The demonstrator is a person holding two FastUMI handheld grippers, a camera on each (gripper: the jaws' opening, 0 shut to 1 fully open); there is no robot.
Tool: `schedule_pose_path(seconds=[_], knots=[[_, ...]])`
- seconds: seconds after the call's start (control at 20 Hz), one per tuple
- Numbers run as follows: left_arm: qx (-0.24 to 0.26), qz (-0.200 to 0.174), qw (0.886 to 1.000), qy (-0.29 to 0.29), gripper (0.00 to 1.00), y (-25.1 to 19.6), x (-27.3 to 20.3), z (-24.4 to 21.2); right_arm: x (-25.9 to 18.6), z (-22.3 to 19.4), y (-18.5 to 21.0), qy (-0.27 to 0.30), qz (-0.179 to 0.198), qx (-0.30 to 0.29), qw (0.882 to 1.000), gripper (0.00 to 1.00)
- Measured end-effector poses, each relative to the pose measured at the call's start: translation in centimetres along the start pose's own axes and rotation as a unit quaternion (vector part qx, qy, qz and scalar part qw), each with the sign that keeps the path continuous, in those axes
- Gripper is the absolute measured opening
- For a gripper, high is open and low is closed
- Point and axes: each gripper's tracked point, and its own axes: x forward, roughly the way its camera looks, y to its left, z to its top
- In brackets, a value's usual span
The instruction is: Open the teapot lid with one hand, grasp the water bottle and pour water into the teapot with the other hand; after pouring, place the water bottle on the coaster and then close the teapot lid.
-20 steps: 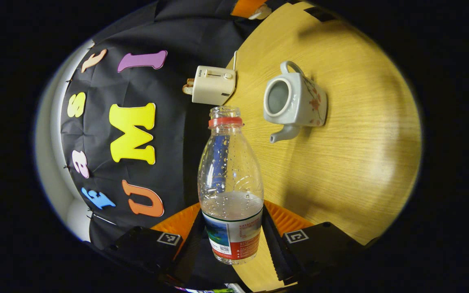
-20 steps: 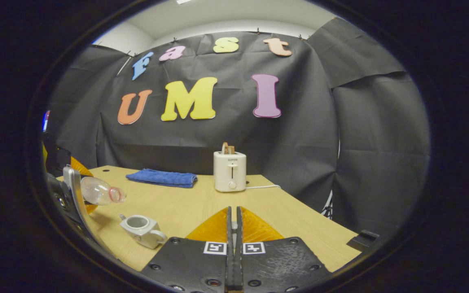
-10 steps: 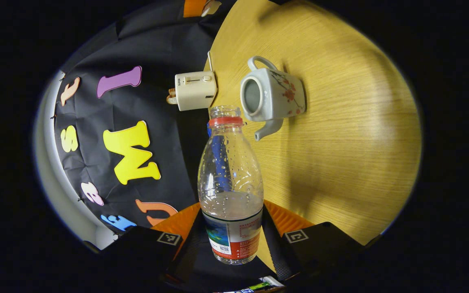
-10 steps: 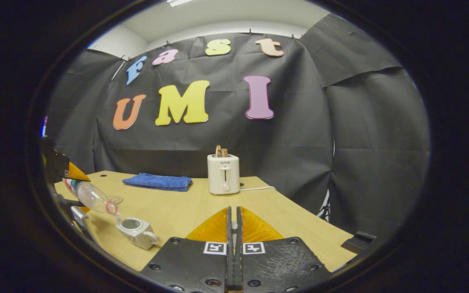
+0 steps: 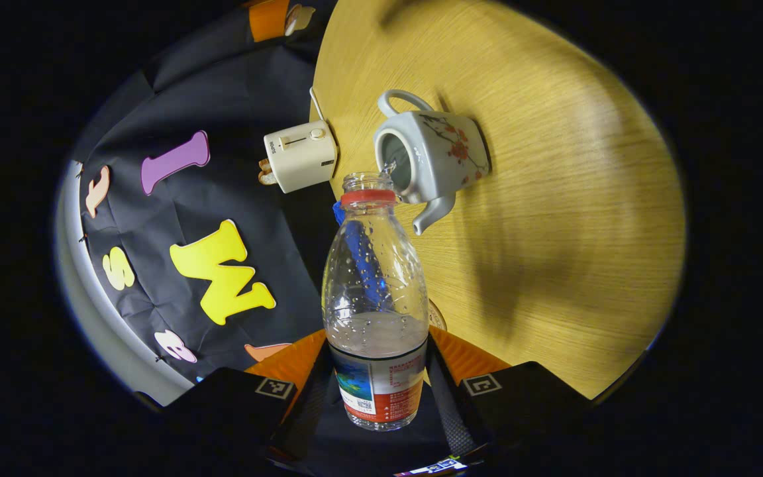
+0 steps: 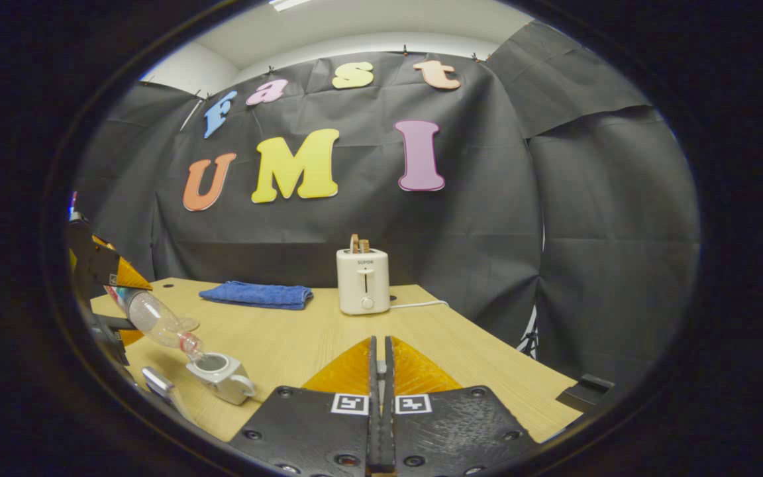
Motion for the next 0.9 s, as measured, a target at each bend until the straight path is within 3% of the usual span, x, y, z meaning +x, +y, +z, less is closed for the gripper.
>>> schedule_pose_path(seconds=[0.05, 0.25, 0.3, 0.9], knots=[[0.011, 0.003, 1.000, 0.000, 0.82, 0.4, 0.1, 0.2, 0.0, 0.0, 0.0, 0.000, 0.000, 0.001, 1.000, 0.00], [0.042, 0.011, 0.999, 0.004, 0.73, 1.5, 0.0, 0.6, 0.1, 0.0, 0.0, 0.001, 0.002, 0.004, 1.000, 0.00], [0.049, 0.011, 0.999, 0.005, 0.77, 1.7, -0.2, 0.7, 0.1, 0.0, -0.1, 0.002, 0.002, 0.005, 1.000, 0.00], [0.124, 0.028, 0.991, 0.030, 0.77, 3.4, -1.1, 0.6, 0.0, 0.0, -0.3, 0.001, 0.001, 0.005, 1.000, 0.00]])
